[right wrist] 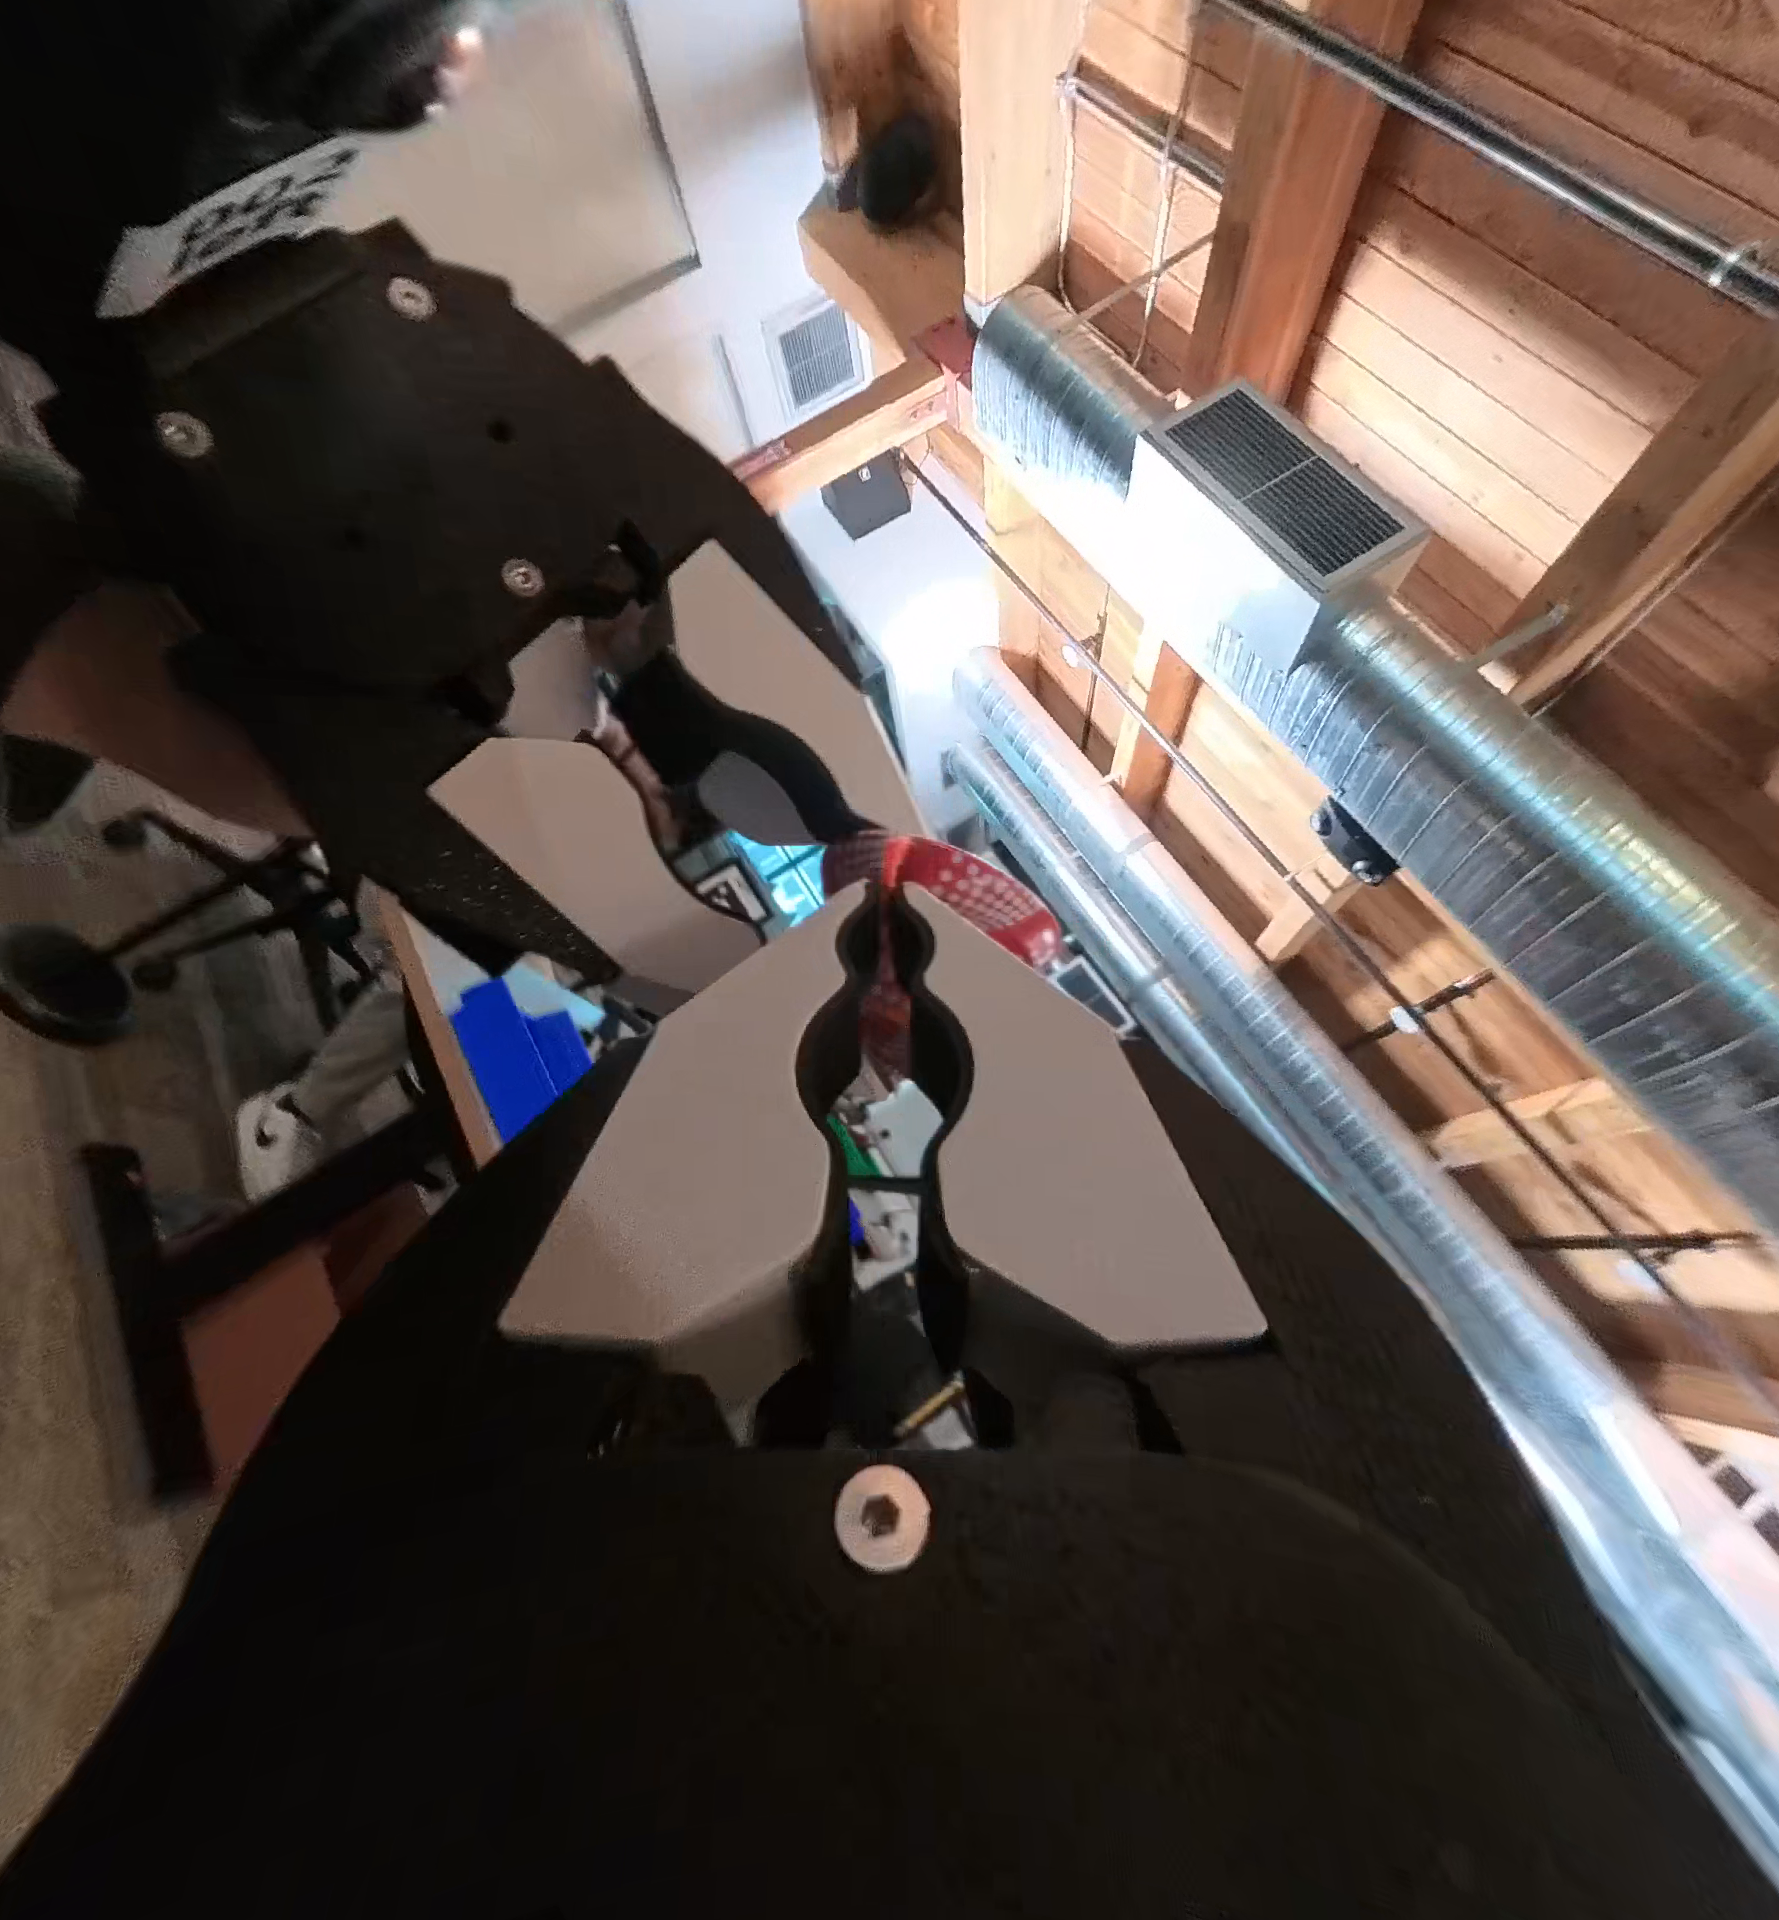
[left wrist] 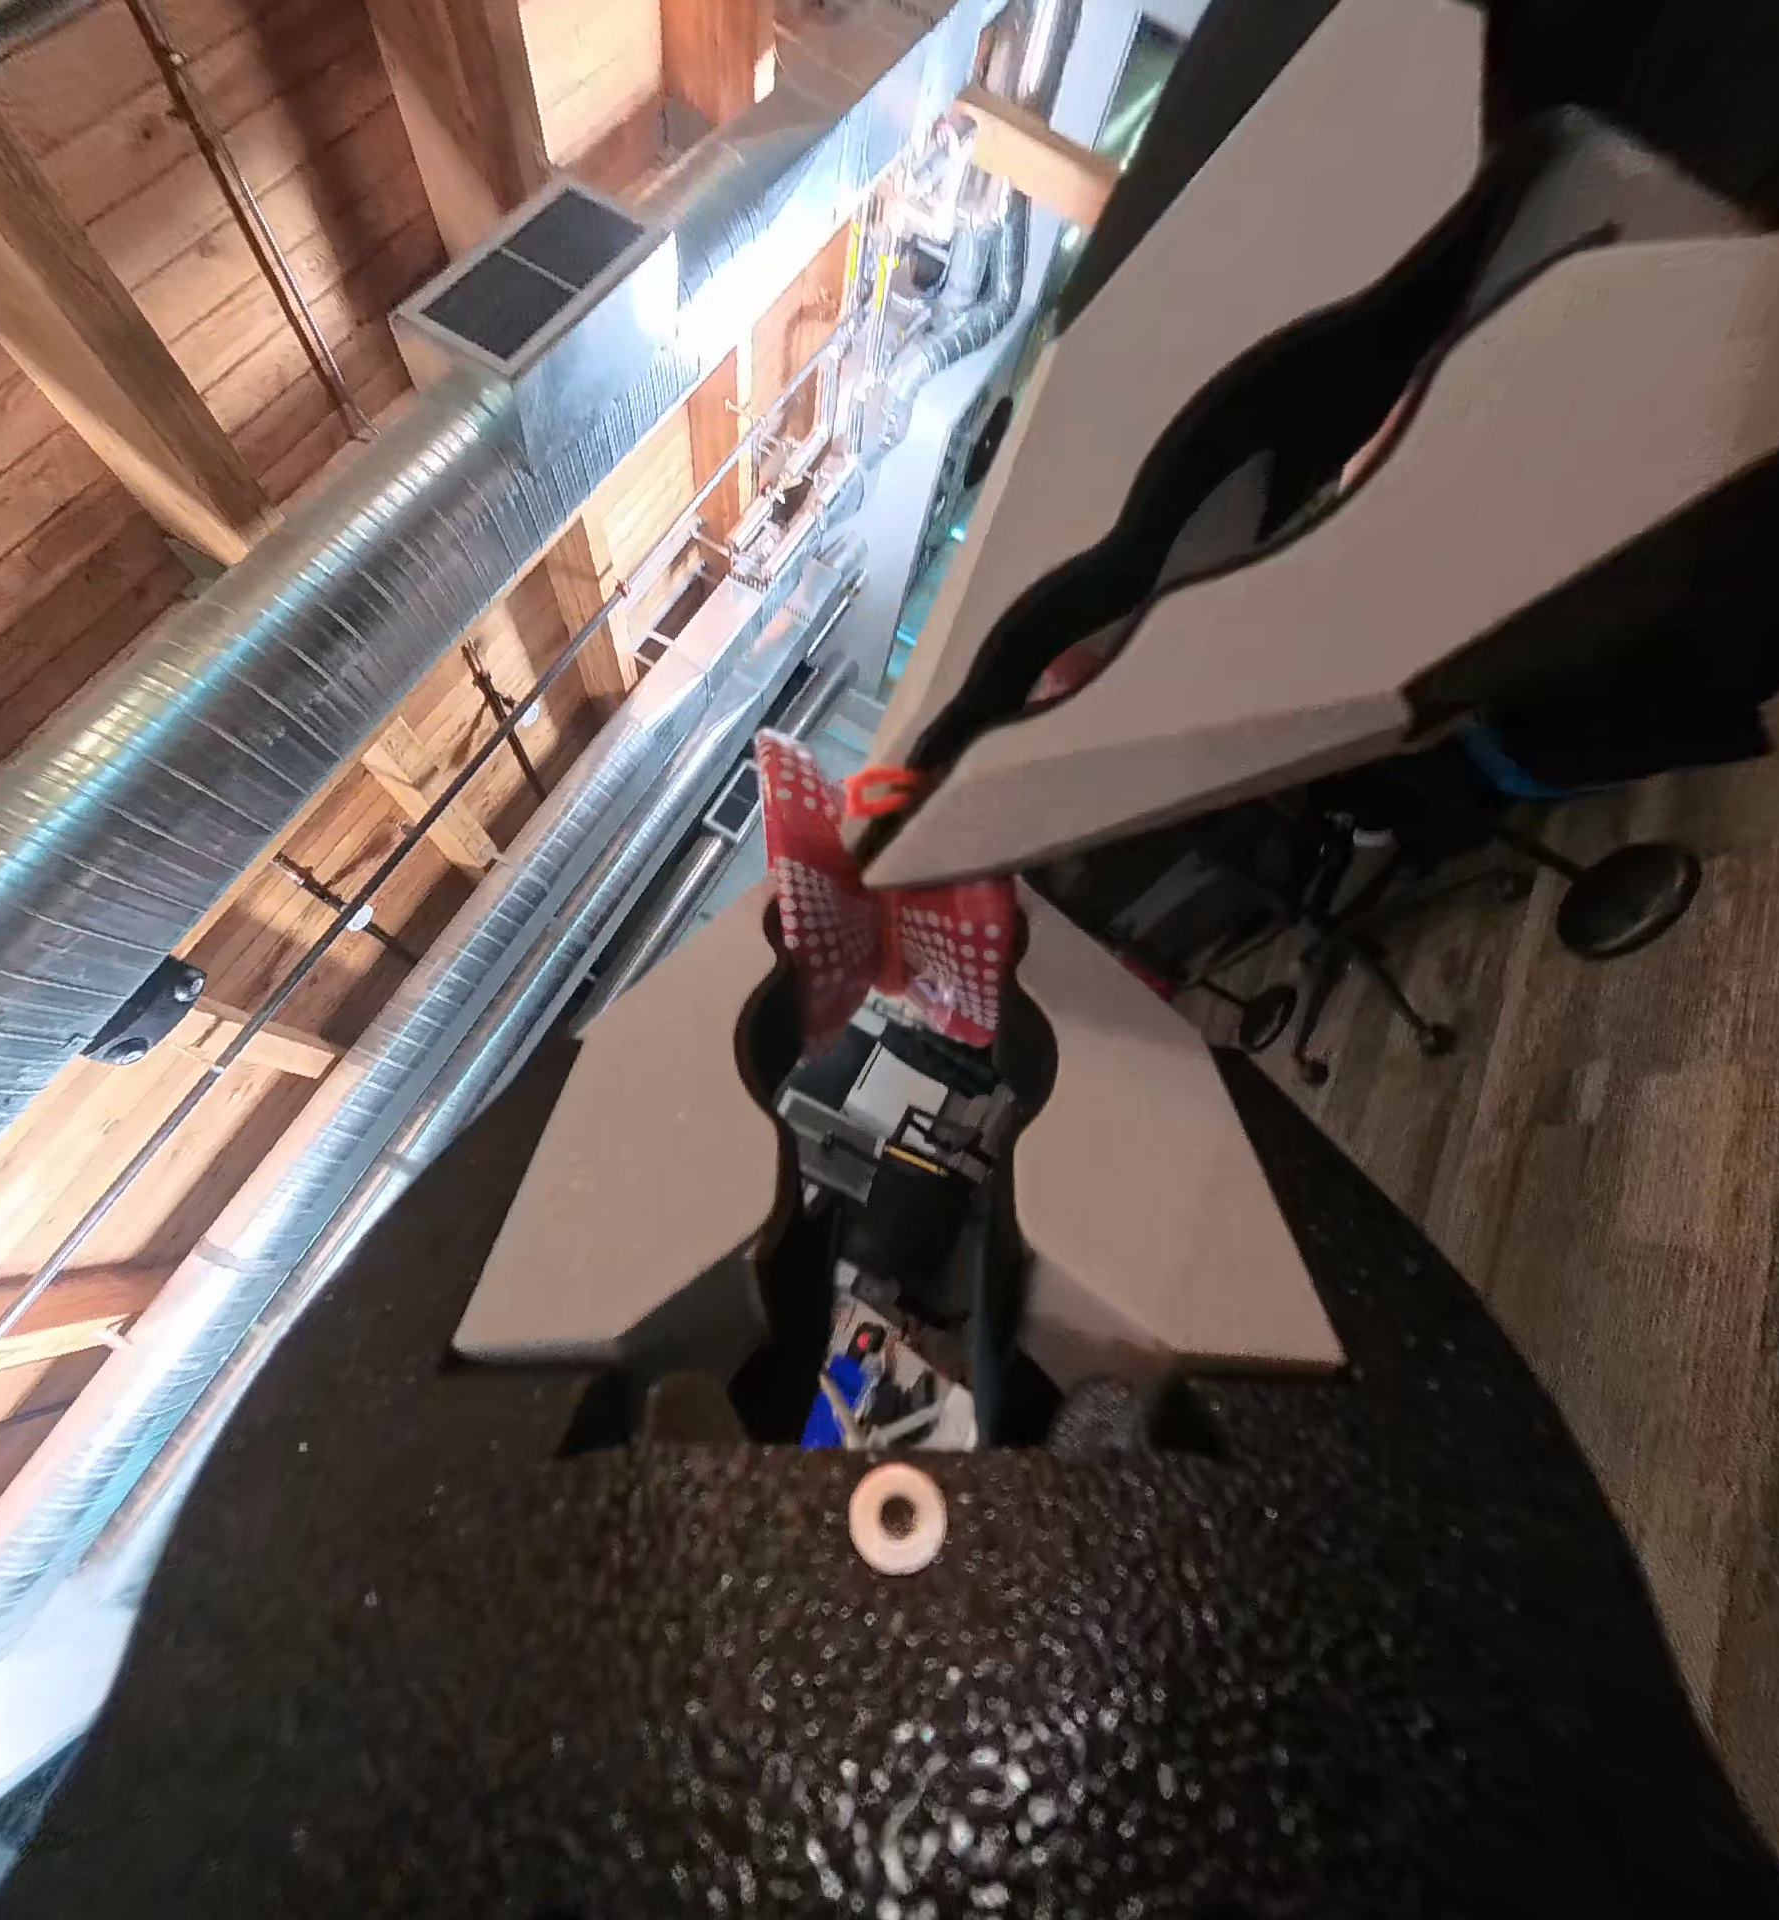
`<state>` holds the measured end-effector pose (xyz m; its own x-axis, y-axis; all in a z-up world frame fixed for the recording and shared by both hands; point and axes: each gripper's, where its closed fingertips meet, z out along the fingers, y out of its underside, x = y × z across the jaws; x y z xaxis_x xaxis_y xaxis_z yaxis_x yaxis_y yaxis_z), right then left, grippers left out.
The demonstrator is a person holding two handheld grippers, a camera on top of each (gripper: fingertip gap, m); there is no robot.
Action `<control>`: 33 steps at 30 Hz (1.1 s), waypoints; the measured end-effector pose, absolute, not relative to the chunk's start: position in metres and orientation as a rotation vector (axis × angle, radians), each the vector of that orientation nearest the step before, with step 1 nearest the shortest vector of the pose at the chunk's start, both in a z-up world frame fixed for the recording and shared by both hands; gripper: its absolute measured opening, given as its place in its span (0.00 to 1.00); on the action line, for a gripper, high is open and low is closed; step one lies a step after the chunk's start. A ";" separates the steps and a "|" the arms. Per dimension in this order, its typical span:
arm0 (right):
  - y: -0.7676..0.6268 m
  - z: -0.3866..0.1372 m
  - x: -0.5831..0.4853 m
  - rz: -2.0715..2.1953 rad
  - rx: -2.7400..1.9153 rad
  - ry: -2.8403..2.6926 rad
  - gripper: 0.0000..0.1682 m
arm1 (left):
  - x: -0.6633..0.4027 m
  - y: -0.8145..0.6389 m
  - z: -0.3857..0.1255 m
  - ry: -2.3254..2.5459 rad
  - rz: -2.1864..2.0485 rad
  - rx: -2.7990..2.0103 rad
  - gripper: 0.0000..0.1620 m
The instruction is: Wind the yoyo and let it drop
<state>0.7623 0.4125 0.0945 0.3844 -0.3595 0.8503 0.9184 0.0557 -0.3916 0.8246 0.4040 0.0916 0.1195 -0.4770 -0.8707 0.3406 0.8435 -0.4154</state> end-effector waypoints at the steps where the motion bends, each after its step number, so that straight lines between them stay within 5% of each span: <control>1: 0.410 0.095 0.759 -1.043 -1.102 -0.613 0.00 | 0.820 0.405 0.089 1.328 -0.586 -0.143 0.19; 17: 0.466 0.119 0.768 -0.582 -1.300 -0.575 0.00 | 0.792 0.474 0.041 1.127 -0.827 -0.817 0.20; 18: 0.476 0.116 0.769 -0.551 -1.340 -0.604 0.00 | 0.793 0.478 0.033 1.128 -0.869 -0.869 0.23; 21: 0.498 0.103 0.774 -0.487 -1.430 -0.642 0.00 | 0.787 0.502 0.005 1.085 -0.921 -1.063 0.65; 23: 0.507 0.091 0.778 -0.437 -1.489 -0.637 0.00 | 0.773 0.517 -0.023 1.097 -0.898 -1.191 0.81; 33: 0.510 -0.052 0.800 -0.225 -1.807 -0.437 0.00 | 0.654 0.561 -0.092 1.088 -0.840 -1.428 0.82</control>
<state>0.8003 0.5105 -0.0516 0.9107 0.1776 0.3730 0.4067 -0.2271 -0.8849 0.6542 0.5608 -0.0919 0.3270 -0.9420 -0.0759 -0.1649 0.0222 -0.9861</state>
